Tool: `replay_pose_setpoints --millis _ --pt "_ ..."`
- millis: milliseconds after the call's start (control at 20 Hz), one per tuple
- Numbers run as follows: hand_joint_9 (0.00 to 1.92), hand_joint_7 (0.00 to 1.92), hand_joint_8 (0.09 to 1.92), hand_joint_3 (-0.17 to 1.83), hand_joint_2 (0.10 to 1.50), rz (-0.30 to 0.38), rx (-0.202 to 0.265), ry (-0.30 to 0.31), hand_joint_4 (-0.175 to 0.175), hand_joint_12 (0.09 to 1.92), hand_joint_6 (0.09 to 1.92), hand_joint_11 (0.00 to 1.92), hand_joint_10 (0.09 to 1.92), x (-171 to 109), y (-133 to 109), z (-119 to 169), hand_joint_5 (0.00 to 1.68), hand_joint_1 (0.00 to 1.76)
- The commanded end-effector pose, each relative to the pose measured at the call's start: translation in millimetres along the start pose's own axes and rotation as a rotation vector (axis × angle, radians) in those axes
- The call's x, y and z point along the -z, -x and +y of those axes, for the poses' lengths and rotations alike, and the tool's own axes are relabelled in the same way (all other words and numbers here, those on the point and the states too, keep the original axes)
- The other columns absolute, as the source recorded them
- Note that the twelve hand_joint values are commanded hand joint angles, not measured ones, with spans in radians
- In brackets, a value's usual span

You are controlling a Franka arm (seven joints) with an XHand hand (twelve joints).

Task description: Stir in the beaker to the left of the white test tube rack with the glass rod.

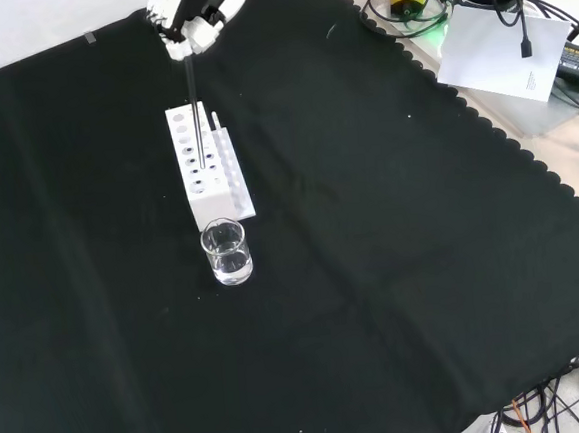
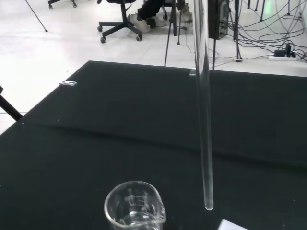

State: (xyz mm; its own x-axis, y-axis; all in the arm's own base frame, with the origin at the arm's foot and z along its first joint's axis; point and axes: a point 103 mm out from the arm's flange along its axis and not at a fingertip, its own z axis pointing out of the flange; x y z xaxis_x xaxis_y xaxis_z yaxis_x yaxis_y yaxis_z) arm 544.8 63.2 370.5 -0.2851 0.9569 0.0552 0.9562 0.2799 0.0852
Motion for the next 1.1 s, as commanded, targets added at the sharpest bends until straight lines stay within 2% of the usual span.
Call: replay_pose_setpoints --millis 50,800,1050,1100 --pt "0.81 0.72 1.42 0.00 1.22 0.022 0.043 -0.002 -0.175 0.94 0.93 1.50 1.63 -7.7 -21.0 17.9 0.72 1.36" --pt "0.82 0.72 1.42 0.00 1.22 0.051 0.124 -0.003 -0.175 0.95 0.93 1.50 1.63 -30.2 -50.5 39.8 0.72 1.36" --pt "0.81 0.72 1.42 0.00 1.22 0.051 0.151 -0.005 -0.175 0.95 0.93 1.50 1.63 -37.9 -56.5 45.8 0.72 1.36" --pt "0.81 0.72 1.42 0.00 1.22 0.034 0.156 -0.021 -0.175 0.95 0.93 1.50 1.63 -43.3 -62.8 51.6 0.72 1.36"
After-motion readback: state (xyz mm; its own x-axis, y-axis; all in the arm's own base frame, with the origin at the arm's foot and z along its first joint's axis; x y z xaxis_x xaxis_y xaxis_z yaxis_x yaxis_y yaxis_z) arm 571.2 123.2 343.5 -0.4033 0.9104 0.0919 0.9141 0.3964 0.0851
